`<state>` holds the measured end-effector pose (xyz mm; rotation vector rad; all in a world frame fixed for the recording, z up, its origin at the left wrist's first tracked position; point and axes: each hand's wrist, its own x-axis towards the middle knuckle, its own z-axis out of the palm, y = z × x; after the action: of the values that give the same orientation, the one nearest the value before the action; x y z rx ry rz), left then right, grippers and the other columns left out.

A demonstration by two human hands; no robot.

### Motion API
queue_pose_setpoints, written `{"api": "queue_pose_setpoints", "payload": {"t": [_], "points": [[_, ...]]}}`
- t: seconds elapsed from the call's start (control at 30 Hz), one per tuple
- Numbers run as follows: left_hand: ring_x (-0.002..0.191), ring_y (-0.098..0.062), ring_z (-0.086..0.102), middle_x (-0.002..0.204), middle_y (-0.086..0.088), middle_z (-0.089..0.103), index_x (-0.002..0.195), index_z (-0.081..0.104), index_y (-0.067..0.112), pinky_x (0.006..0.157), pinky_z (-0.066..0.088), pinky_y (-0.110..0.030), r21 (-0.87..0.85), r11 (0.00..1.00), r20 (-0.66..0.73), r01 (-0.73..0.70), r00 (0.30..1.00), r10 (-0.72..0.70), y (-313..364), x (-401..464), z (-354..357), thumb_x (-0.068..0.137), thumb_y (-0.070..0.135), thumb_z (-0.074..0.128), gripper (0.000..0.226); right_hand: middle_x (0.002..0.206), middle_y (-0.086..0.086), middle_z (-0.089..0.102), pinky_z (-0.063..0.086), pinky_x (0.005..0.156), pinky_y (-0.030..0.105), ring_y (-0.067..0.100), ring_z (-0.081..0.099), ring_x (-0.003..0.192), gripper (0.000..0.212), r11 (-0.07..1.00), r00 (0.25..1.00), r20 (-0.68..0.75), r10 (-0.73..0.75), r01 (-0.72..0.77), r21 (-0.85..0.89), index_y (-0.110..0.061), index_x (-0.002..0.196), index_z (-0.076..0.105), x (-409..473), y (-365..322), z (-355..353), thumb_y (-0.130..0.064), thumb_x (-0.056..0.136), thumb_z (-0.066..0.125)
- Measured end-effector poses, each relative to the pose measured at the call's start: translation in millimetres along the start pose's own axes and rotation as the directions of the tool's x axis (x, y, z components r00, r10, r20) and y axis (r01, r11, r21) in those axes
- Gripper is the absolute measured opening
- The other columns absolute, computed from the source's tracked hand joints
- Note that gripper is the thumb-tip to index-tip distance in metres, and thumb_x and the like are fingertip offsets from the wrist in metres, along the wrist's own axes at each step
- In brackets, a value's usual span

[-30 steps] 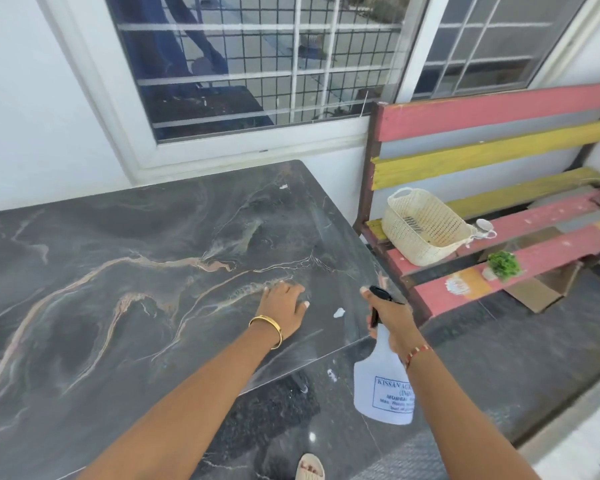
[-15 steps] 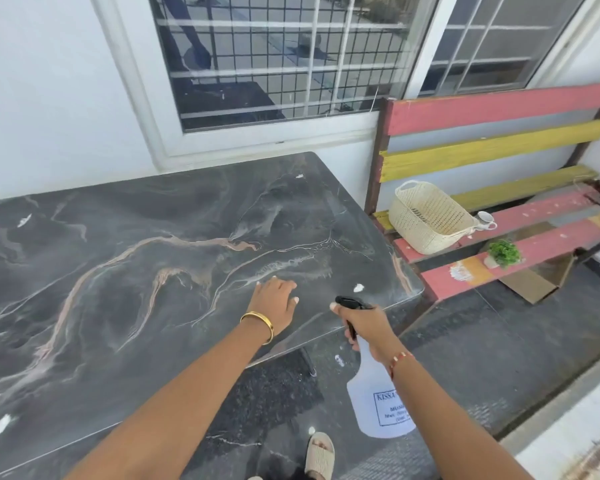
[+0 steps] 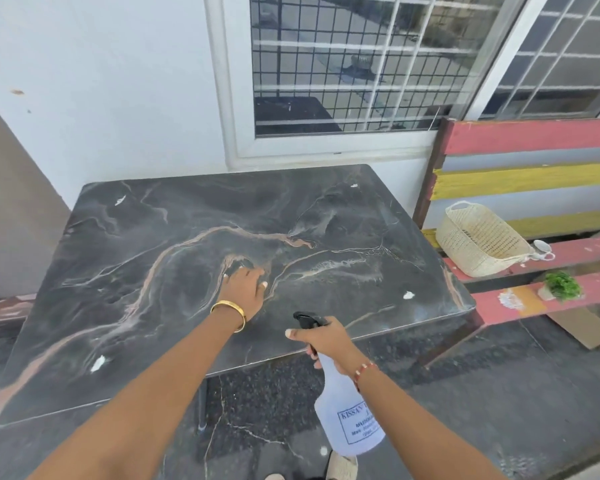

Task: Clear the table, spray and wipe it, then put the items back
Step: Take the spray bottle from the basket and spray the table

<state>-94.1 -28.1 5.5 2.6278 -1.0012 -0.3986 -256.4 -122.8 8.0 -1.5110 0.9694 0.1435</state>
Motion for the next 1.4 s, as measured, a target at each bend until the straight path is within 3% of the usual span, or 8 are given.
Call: {"api": "queue_pose_setpoints", "payload": {"t": [0.23, 0.5, 0.6, 0.7, 0.8, 0.97, 1.2, 1.4], "points": [[0.126, -0.029, 0.045, 0.133, -0.011, 0.050, 0.132, 0.044, 0.015, 0.114, 0.023, -0.048, -0.007, 0.998, 0.049, -0.060, 0.997, 0.061, 18.5, -2.7, 15.1, 0.096, 0.025, 0.038, 0.038, 0.062, 0.003, 0.049, 0.049, 0.054, 0.026, 0.014, 0.049, 0.060, 0.029, 0.993, 0.992, -0.124, -0.006, 0.020, 0.114, -0.012, 0.083, 0.054, -6.5, 6.5, -33.9, -0.028, 0.075, 0.077], [0.131, -0.023, 0.039, 0.137, -0.006, 0.048, 0.133, 0.043, 0.017, 0.114, 0.024, -0.043, -0.011, 0.951, 0.164, -0.309, 0.938, 0.306, 115.5, 22.6, 55.4, 0.096, 0.028, 0.038, 0.039, 0.060, 0.007, 0.048, 0.045, 0.053, 0.026, 0.015, 0.046, 0.056, 0.017, 0.943, 0.932, -0.361, 0.037, 0.087, 0.322, -0.010, 0.074, 0.056, -14.2, 27.2, -120.1, -0.017, 0.080, 0.072], [0.135, -0.022, 0.036, 0.139, -0.005, 0.046, 0.133, 0.042, 0.018, 0.116, 0.019, -0.047, -0.023, 0.934, 0.220, -0.356, 0.910, 0.352, 159.4, 32.3, 74.0, 0.096, 0.029, 0.037, 0.039, 0.060, 0.007, 0.047, 0.045, 0.050, 0.024, 0.015, 0.046, 0.055, 0.020, 0.934, 0.898, -0.435, 0.062, 0.101, 0.342, -0.010, 0.069, 0.053, -12.4, 36.2, -158.3, -0.013, 0.080, 0.070], [0.135, -0.022, 0.036, 0.139, -0.005, 0.046, 0.133, 0.042, 0.018, 0.116, 0.020, -0.045, -0.027, 0.913, 0.258, -0.406, 0.880, 0.399, 204.7, 42.9, 93.4, 0.096, 0.028, 0.038, 0.039, 0.062, 0.006, 0.048, 0.045, 0.053, 0.025, 0.015, 0.046, 0.056, 0.015, 0.915, 0.866, -0.490, 0.099, 0.114, 0.387, -0.008, 0.080, 0.054, -10.5, 43.2, -200.4, -0.011, 0.081, 0.068], [0.138, -0.024, 0.032, 0.138, -0.005, 0.048, 0.132, 0.043, 0.017, 0.116, 0.022, -0.045, -0.038, 0.903, 0.281, -0.428, 0.862, 0.421, 247.1, 56.5, 112.5, 0.096, 0.028, 0.038, 0.038, 0.062, 0.008, 0.049, 0.045, 0.057, 0.029, 0.016, 0.047, 0.059, 0.016, 0.894, 0.849, -0.516, 0.112, 0.140, 0.426, -0.011, 0.072, 0.054, -9.8, 46.7, -242.3, -0.007, 0.082, 0.065], [0.143, -0.023, 0.023, 0.143, -0.005, 0.042, 0.136, 0.039, 0.016, 0.117, 0.014, -0.047, -0.058, 0.899, 0.319, -0.435, 0.845, 0.429, 318.8, 76.7, 137.9, 0.097, 0.027, 0.037, 0.041, 0.067, 0.007, 0.050, 0.047, 0.059, 0.028, 0.018, 0.048, 0.065, 0.008, 0.901, 0.840, -0.537, 0.084, 0.165, 0.400, -0.008, 0.075, 0.056, -0.2, 52.5, -314.3, -0.004, 0.081, 0.059], [0.137, -0.025, 0.034, 0.139, -0.007, 0.047, 0.135, 0.042, 0.016, 0.116, 0.021, -0.046, -0.053, 0.881, 0.297, -0.470, 0.835, 0.463, 404.7, 109.0, 170.8, 0.096, 0.029, 0.038, 0.040, 0.065, 0.004, 0.048, 0.045, 0.061, 0.029, 0.016, 0.045, 0.063, 0.006, 0.890, 0.802, -0.596, 0.018, 0.259, 0.375, -0.009, 0.080, 0.055, 13.6, 57.2, -400.0, -0.003, 0.082, 0.056], [0.138, -0.023, 0.033, 0.140, -0.004, 0.047, 0.134, 0.042, 0.018, 0.116, 0.021, -0.050, -0.079, 0.883, 0.312, -0.464, 0.829, 0.464, 457.4, 135.8, 195.6, 0.095, 0.031, 0.040, 0.042, 0.063, 0.010, 0.049, 0.039, 0.050, 0.021, 0.016, 0.044, 0.056, 0.023, 0.897, 0.762, -0.646, -0.051, 0.320, 0.306, -0.010, 0.059, 0.051, 38.9, 62.5, -456.5, 0.001, 0.079, 0.055]]}}
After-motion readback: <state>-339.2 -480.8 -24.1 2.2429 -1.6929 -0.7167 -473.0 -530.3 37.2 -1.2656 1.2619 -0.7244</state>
